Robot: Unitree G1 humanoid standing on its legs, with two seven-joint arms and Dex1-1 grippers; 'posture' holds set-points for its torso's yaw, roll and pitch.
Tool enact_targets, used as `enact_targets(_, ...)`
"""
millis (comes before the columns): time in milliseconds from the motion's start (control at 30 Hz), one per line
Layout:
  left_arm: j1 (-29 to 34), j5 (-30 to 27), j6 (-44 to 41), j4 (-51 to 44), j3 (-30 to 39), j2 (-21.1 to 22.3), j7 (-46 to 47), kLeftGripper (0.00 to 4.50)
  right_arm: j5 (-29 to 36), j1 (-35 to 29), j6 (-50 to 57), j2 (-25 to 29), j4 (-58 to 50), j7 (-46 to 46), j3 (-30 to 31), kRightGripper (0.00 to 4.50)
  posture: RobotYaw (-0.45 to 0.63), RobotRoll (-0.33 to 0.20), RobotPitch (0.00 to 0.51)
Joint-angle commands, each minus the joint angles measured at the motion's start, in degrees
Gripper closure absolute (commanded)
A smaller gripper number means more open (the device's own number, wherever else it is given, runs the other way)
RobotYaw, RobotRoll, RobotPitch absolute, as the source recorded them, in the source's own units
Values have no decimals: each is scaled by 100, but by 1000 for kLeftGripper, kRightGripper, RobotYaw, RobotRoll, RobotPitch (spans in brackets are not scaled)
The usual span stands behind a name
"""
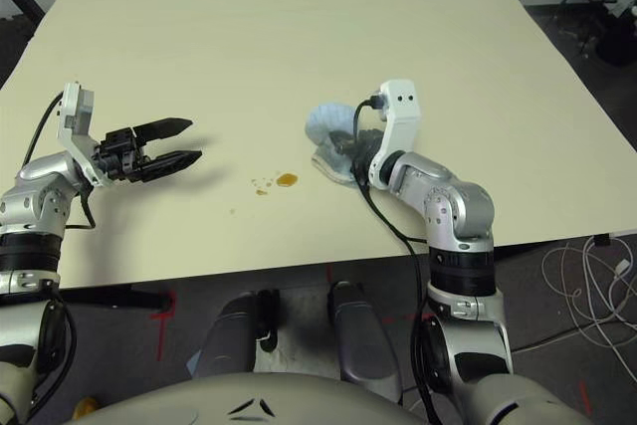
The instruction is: Wipe the water off the table with a rag.
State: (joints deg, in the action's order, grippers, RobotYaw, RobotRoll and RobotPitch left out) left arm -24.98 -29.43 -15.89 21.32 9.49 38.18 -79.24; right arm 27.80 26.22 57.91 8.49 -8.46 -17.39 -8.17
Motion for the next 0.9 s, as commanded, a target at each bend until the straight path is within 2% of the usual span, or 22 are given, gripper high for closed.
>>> enact_targets(33,96,-70,-68,-266,-15,1,5,0,155,-223,533,-41,200,63,35,4431,-170,0,217)
enact_targets(333,359,-120,-104,-635,-75,-111,-2,0,477,-140,1028,-22,174,-182,381,4431,-161,0,201)
enact_targets(900,-7,-137,10,-311,139,-180,163,0,329,379,751,-510,831,-777,1641,4431,-156,0,199)
